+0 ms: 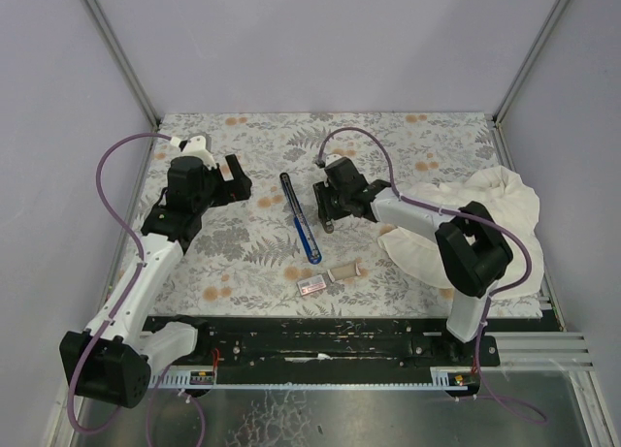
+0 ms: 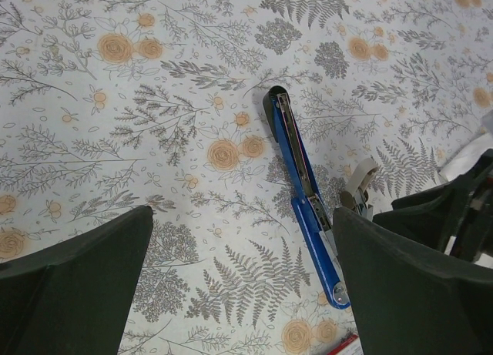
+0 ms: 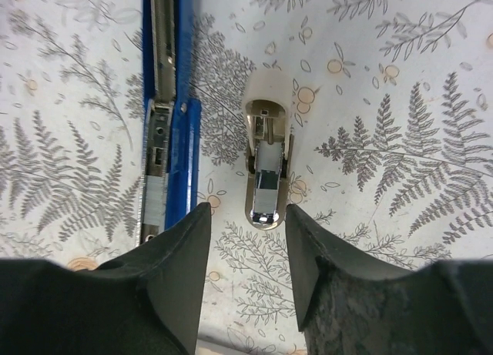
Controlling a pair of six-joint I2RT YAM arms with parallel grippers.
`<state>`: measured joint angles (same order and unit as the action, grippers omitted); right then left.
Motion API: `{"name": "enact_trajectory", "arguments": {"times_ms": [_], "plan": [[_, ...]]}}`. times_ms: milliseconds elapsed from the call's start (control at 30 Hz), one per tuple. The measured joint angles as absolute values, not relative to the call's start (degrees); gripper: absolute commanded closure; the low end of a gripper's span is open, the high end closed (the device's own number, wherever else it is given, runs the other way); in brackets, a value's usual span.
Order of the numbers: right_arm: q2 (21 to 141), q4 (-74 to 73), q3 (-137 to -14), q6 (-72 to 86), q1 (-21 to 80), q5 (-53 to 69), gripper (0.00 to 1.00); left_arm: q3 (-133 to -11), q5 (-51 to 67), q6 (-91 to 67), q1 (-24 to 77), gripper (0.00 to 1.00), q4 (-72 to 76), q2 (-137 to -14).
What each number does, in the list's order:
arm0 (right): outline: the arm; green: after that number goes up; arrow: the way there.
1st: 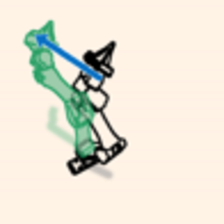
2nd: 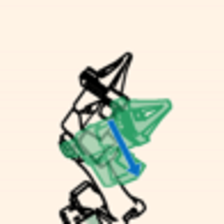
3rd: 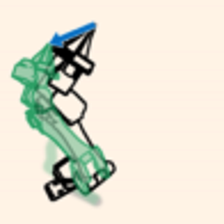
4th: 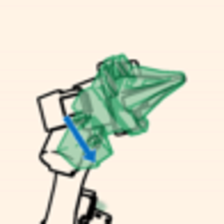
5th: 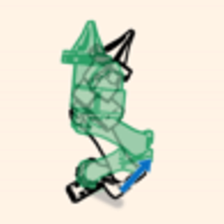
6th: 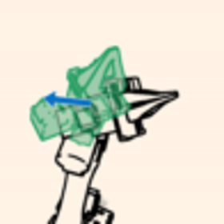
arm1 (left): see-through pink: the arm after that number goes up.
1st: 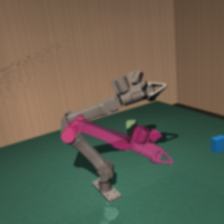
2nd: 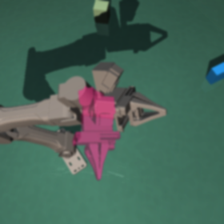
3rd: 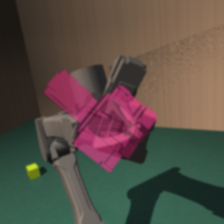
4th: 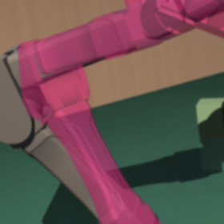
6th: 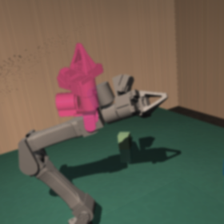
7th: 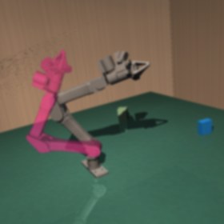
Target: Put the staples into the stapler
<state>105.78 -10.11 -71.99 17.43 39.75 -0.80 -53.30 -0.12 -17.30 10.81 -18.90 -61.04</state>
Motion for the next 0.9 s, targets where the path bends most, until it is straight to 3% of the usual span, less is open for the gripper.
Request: {"name": "enact_trajectory", "arguments": {"times_ms": [267,900], "plan": [[104.5,-10.0,-72.0,19.4,39.2,-0.6,0.80,-53.2,1.4,-17.3,10.8,0.01,-18.9,-62.0],[110.4,-9.6,-72.0,20.1,39.0,-0.4,0.85,-53.2,3.4,-17.3,10.8,0.01,-18.9,-63.9]]}}
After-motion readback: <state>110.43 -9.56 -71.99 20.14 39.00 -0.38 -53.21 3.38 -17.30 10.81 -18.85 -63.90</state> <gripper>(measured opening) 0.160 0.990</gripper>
